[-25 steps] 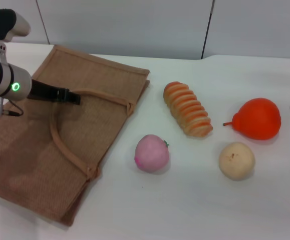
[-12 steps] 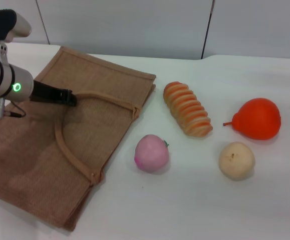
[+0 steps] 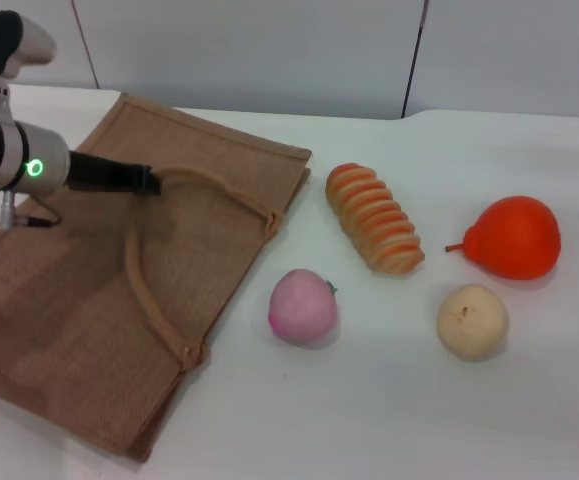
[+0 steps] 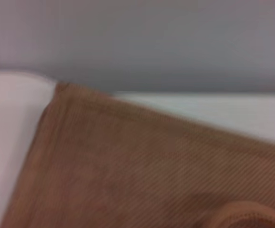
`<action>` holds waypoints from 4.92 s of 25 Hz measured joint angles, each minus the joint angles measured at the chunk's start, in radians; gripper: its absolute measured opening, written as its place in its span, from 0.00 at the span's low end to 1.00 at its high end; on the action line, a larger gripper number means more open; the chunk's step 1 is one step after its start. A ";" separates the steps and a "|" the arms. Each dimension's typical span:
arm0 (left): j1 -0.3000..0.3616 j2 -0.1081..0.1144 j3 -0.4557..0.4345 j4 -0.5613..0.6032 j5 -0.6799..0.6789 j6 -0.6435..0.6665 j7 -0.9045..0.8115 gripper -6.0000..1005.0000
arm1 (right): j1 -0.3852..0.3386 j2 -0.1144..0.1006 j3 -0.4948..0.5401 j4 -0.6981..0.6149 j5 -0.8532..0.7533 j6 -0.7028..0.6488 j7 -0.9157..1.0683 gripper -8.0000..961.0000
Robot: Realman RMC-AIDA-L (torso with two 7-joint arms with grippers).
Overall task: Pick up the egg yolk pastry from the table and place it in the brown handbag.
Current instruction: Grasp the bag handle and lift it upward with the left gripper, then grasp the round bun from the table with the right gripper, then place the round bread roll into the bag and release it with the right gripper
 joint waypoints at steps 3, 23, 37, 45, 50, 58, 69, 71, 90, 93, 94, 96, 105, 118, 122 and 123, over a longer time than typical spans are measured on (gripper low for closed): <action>0.038 0.009 -0.001 0.000 -0.197 -0.006 0.125 0.14 | 0.001 -0.001 -0.014 0.000 -0.013 -0.001 -0.001 0.91; 0.146 0.141 -0.242 -0.356 -0.972 -0.436 0.766 0.14 | 0.067 -0.007 -0.068 -0.322 -0.935 -0.121 0.597 0.91; 0.179 0.131 -0.319 -0.358 -1.003 -0.487 0.800 0.14 | 0.062 -0.008 -0.073 -0.503 -1.300 -0.187 0.917 0.91; 0.189 0.132 -0.347 -0.368 -1.014 -0.492 0.792 0.15 | 0.060 -0.008 -0.073 -0.535 -1.411 -0.175 1.002 0.91; 0.188 0.134 -0.351 -0.370 -1.015 -0.492 0.791 0.15 | 0.059 -0.007 -0.073 -0.542 -1.454 -0.155 1.034 0.91; 0.185 0.134 -0.352 -0.370 -1.015 -0.492 0.791 0.15 | 0.068 -0.004 -0.073 -0.537 -1.547 -0.102 1.109 0.91; 0.185 0.134 -0.352 -0.370 -1.015 -0.492 0.791 0.16 | 0.065 -0.005 -0.074 -0.543 -1.569 -0.125 1.125 0.86; 0.186 0.134 -0.352 -0.370 -1.015 -0.492 0.791 0.16 | 0.066 -0.006 -0.074 -0.543 -1.574 -0.136 1.124 0.85; 0.187 0.133 -0.352 -0.370 -1.015 -0.492 0.791 0.17 | 0.061 -0.006 -0.074 -0.558 -1.577 -0.147 1.121 0.62; 0.187 0.133 -0.352 -0.371 -1.015 -0.492 0.790 0.17 | 0.061 -0.006 -0.074 -0.559 -1.578 -0.153 1.117 0.61; 0.187 0.133 -0.352 -0.371 -1.015 -0.492 0.790 0.17 | 0.061 -0.006 -0.074 -0.560 -1.578 -0.161 1.112 0.61; 0.187 0.133 -0.352 -0.371 -1.015 -0.492 0.790 0.17 | 0.060 -0.006 -0.072 -0.565 -1.576 -0.183 1.096 0.60; 0.182 0.134 -0.348 -0.371 -1.010 -0.545 0.779 0.18 | 0.052 -0.004 -0.055 -0.602 -1.405 -0.356 0.954 0.59; 0.111 0.116 -0.324 -0.371 -0.969 -0.691 0.756 0.18 | 0.271 0.001 -0.057 -0.289 -1.270 -0.230 0.681 0.58; 0.093 0.108 -0.315 -0.371 -0.968 -0.733 0.747 0.19 | 0.356 0.002 -0.057 -0.178 -1.275 -0.094 0.614 0.58; 0.091 0.107 -0.315 -0.371 -0.969 -0.751 0.739 0.19 | 0.374 0.004 -0.055 -0.156 -1.275 -0.066 0.599 0.58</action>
